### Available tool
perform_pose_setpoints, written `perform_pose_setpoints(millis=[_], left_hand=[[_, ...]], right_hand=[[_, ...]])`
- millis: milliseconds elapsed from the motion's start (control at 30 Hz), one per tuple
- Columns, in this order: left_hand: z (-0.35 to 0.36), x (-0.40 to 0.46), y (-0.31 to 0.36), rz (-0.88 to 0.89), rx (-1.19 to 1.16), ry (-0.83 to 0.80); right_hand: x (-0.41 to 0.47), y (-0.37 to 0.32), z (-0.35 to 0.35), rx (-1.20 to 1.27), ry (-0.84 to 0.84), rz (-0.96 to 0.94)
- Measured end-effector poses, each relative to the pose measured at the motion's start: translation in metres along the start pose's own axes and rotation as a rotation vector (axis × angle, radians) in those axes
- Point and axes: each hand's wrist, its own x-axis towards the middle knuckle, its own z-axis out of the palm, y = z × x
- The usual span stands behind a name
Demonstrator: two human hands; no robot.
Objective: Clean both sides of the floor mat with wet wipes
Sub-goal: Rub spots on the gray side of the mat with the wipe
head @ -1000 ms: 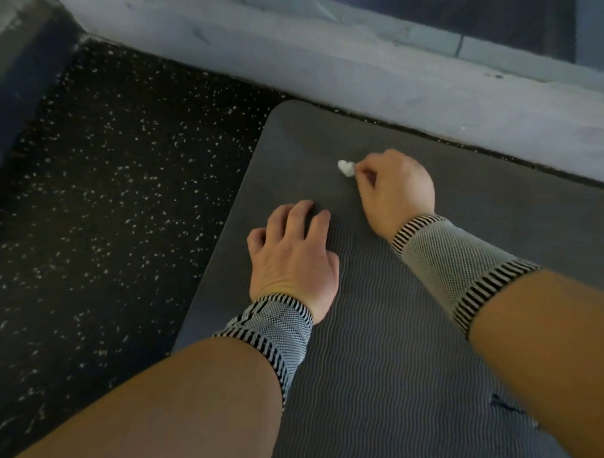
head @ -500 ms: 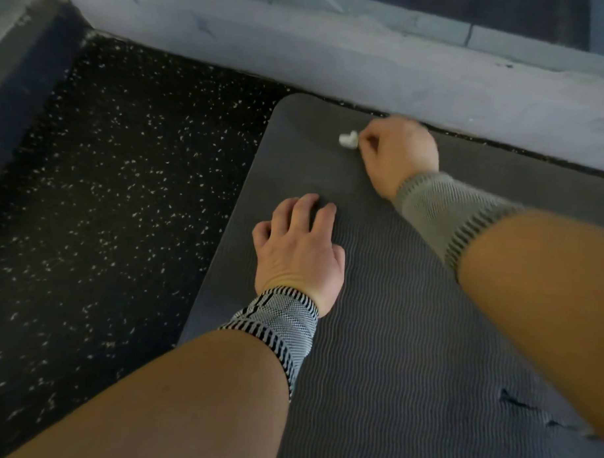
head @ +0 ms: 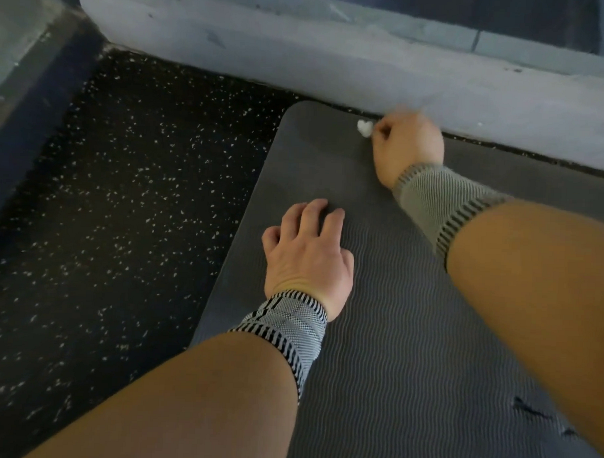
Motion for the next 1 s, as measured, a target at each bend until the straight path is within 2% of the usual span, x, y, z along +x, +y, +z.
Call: perform_pose_setpoints(millis=[133, 300, 367, 500, 600, 667, 733, 800, 900, 967, 1000], left_hand=[[-0.001, 0.004, 0.000, -0.020, -0.018, -0.062], [-0.016, 0.010, -0.023, 0.082, 0.022, -0.113], [-0.017, 0.003, -0.034, 0.042, 0.083, -0.080], [-0.010, -0.001, -0.038, -0.006, 0.058, -0.035], [-0.013, 0.000, -0.037, 0.009, 0.064, -0.019], [-0.014, -0.001, -0.036, 0.009, 0.062, -0.021], [-0.012, -0.001, -0.037, 0.011, 0.067, -0.015], [-0.011, 0.000, -0.038, 0.008, 0.059, -0.017], [-0.010, 0.000, -0.038, 0.006, 0.057, -0.024], [-0.011, 0.000, -0.039, 0.010, 0.045, -0.020], [-0.011, -0.001, -0.039, 0.013, 0.041, -0.013]], right_hand=[[-0.072, 0.003, 0.000, 0.109, 0.016, -0.140], [-0.071, 0.004, 0.002, 0.115, -0.032, -0.106], [-0.077, 0.003, 0.002, 0.143, -0.010, -0.072], [-0.114, -0.001, 0.000, 0.127, -0.038, -0.280], [-0.070, -0.005, -0.004, 0.052, -0.039, -0.295], [-0.025, -0.007, -0.003, 0.002, -0.019, -0.153], [-0.016, -0.009, 0.002, -0.001, -0.003, -0.075], [-0.052, -0.008, 0.006, 0.025, 0.024, -0.195], [-0.083, -0.003, -0.004, 0.058, -0.048, -0.360], [-0.045, -0.005, -0.002, -0.014, -0.012, -0.339], [-0.021, -0.009, -0.001, -0.036, -0.016, -0.261]])
